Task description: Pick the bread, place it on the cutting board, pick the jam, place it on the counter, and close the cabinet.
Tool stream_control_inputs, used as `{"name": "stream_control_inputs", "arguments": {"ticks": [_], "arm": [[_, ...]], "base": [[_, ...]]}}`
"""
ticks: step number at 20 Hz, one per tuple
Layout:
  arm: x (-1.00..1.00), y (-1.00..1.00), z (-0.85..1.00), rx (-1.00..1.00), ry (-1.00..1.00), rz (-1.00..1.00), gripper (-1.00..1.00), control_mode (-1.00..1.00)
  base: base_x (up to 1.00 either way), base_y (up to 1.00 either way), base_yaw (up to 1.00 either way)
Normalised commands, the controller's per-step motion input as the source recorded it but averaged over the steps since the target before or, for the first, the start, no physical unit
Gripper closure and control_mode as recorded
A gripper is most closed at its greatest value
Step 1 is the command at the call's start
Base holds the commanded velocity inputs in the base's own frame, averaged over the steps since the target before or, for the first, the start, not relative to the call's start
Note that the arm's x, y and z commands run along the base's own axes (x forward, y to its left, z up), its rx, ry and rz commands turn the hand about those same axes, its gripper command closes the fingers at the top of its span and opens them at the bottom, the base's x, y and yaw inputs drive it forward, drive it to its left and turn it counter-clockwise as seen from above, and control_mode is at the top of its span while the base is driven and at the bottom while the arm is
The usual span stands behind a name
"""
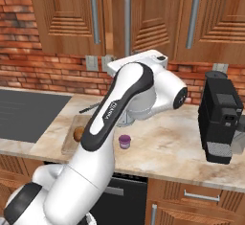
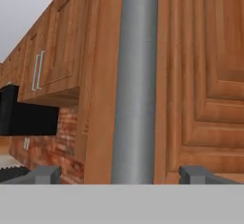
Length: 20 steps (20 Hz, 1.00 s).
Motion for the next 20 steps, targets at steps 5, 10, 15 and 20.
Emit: {"name": "stream_control_inputs", "arguments": {"ticks": [5,10,15,20], "arm": [[0.53,0.22,0.02,0.01,0.00,-0.09,-1.00,-1.00],[0.47,0.22,0.01,0.00,0.00,-0.08,-1.00,-1.00],[0.36,0.21,0.00,0.00,0.00,-0.07,-1.00,-1.00],[0.20,0.29,0.00,0.00,0.01,-0.08,-1.00,-1.00]], "base": [[0.00,0.00,0.00],[0.00,0.00,0.00],[0.00,0.00,0.00],[0.00,0.00,0.00]]}}
